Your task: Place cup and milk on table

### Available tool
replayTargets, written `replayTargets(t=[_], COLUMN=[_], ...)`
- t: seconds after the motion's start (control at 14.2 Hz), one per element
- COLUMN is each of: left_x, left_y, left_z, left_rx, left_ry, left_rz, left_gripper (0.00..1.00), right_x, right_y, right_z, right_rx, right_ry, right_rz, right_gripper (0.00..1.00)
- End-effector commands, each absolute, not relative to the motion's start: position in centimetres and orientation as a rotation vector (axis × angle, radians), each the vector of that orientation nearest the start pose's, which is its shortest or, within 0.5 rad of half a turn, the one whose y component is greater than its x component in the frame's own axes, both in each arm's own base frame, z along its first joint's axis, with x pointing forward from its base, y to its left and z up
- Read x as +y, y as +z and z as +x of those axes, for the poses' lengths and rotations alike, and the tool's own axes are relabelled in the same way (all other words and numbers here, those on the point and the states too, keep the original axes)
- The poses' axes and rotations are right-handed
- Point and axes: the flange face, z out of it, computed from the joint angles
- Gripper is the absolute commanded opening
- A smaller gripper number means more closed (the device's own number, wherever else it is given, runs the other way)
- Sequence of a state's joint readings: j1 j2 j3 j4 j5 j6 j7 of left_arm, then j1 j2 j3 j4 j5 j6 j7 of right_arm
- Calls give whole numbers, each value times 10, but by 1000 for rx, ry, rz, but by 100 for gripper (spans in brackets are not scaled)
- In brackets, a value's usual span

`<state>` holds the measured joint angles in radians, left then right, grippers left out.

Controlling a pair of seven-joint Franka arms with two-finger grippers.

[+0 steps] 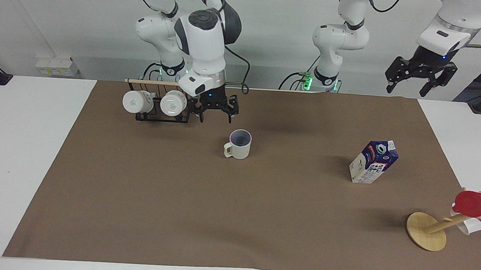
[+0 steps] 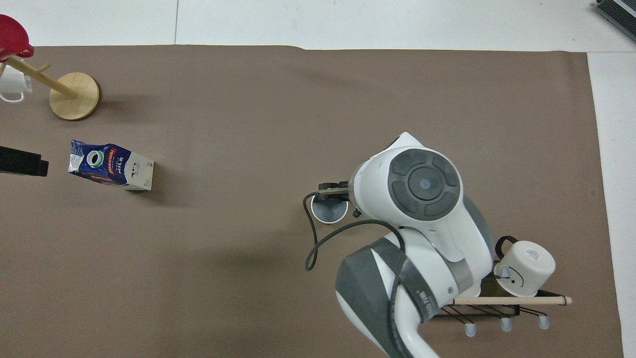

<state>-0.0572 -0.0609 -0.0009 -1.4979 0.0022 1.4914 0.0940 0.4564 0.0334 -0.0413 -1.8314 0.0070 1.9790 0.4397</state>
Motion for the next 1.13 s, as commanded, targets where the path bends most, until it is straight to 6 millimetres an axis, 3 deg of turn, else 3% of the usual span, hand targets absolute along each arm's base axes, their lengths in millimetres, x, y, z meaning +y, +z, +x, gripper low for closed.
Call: replayTargets(t=[0.0,0.28,1.06], left_x=[-29,-29,-29], left_y=[685,685,685], left_z=[516,516,517], left_rx=[248,246,248], left_ry=[-77,-77,-81], left_rz=[-3122,-3122,-3122], left_gripper=[100,100,100], right_x=[191,125,-8], right_y=[544,570,608], right_z=[527,517,517], right_rx=[57,87,163], right_ry=[-130,-44,-40], right_rz=[-3099,-3114,-3108], right_gripper=[100,100,100])
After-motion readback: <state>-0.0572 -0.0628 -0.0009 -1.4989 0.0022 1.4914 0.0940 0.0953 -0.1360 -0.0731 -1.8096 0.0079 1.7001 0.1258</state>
